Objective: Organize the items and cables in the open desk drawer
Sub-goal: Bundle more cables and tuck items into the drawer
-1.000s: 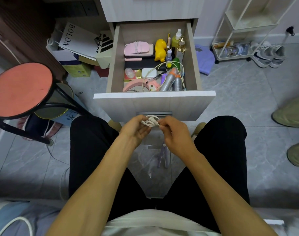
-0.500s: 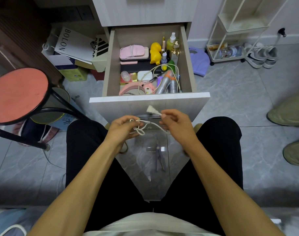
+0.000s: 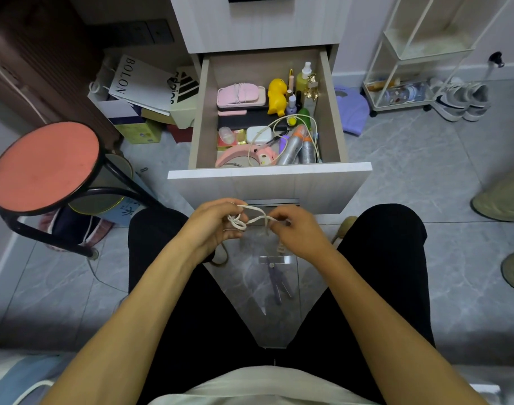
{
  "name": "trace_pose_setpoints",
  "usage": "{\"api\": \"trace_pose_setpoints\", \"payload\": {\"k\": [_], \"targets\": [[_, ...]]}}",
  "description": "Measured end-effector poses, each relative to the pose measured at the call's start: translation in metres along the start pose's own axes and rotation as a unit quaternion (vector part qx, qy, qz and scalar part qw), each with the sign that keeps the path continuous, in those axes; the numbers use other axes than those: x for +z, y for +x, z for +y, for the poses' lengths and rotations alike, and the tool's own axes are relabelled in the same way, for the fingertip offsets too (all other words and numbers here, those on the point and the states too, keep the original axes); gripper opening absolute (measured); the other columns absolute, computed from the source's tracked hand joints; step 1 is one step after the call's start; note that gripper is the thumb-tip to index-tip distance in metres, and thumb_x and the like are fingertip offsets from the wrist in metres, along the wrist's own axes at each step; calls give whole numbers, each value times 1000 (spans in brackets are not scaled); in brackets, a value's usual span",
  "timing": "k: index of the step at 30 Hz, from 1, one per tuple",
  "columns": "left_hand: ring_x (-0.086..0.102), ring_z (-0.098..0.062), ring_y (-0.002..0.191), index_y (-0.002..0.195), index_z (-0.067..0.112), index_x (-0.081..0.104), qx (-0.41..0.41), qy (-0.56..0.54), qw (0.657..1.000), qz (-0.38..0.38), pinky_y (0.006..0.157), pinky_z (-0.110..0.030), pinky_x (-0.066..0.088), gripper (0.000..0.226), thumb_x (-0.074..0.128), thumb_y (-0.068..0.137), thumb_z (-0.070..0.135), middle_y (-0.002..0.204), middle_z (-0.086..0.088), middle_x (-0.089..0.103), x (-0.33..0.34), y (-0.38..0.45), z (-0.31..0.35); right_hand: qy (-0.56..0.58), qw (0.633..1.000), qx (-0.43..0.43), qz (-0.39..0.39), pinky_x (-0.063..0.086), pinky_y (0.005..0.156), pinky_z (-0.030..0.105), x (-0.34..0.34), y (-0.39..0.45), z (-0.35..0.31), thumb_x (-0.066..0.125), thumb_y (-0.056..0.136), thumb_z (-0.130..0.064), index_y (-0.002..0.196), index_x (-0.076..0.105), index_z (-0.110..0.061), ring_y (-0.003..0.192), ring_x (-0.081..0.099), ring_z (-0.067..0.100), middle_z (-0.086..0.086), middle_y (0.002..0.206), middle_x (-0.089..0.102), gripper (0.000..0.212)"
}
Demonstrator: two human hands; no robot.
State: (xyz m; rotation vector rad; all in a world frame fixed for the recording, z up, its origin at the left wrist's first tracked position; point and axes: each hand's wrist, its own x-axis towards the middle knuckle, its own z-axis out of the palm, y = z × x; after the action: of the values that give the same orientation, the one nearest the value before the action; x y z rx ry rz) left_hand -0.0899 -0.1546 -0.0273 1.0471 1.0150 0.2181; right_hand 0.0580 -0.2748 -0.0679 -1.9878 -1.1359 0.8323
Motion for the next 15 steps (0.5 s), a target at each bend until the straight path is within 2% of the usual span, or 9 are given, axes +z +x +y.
{"api": "trace_pose_setpoints", "payload": {"k": [3,5,8,10,13,15], "targets": [[63,-19,65,91,8,68,2,10,999,32,60,-28,53,12,57,91,5,72,-8,67,-7,-1,-3,-8,999,18,36,40,70,18,0,-3,-3,59,92,-18,87,69,-20,76,54,3,-12,82,61,11],[65,-19,62,88,7,68,-11,-44,998,38,58,-26,55,10,58,91,4,73,-8,67,-6,-3,-3,-46,997,-1,57,45,82,24,1,-5,-2,62,90,-18,100,69,-17,90,56,9,-4,98,63,12],[71,-21,66,79,6,70,-30,-149,988,28,58,-25,58,14,61,89,4,78,-12,72,1,-8,4,-63,992,-94,63,44,99,31,4,-8,-6,68,84,-21,122,61,-15,113,54,18,3,122,58,39],[73,-27,77,82,3,71,-43,-199,979,-1,64,-28,60,7,65,84,7,89,-19,73,5,-10,10,-56,983,-160,73,44,98,29,3,-6,-12,69,83,-21,122,61,-15,112,54,18,2,122,58,40],[73,-31,87,96,0,67,-41,-223,973,-35,75,-30,61,23,67,75,10,99,-25,71,5,-13,18,-21,970,-204,127,45,93,23,0,-5,-18,72,84,-20,115,65,-17,104,57,11,-1,112,62,31],[73,-32,89,103,-2,65,-35,-201,978,-44,76,-29,60,26,65,79,9,101,-25,71,2,-14,19,17,965,-210,156,47,90,20,-1,-6,-20,74,85,-20,110,69,-15,98,58,5,-2,106,65,26]]}}
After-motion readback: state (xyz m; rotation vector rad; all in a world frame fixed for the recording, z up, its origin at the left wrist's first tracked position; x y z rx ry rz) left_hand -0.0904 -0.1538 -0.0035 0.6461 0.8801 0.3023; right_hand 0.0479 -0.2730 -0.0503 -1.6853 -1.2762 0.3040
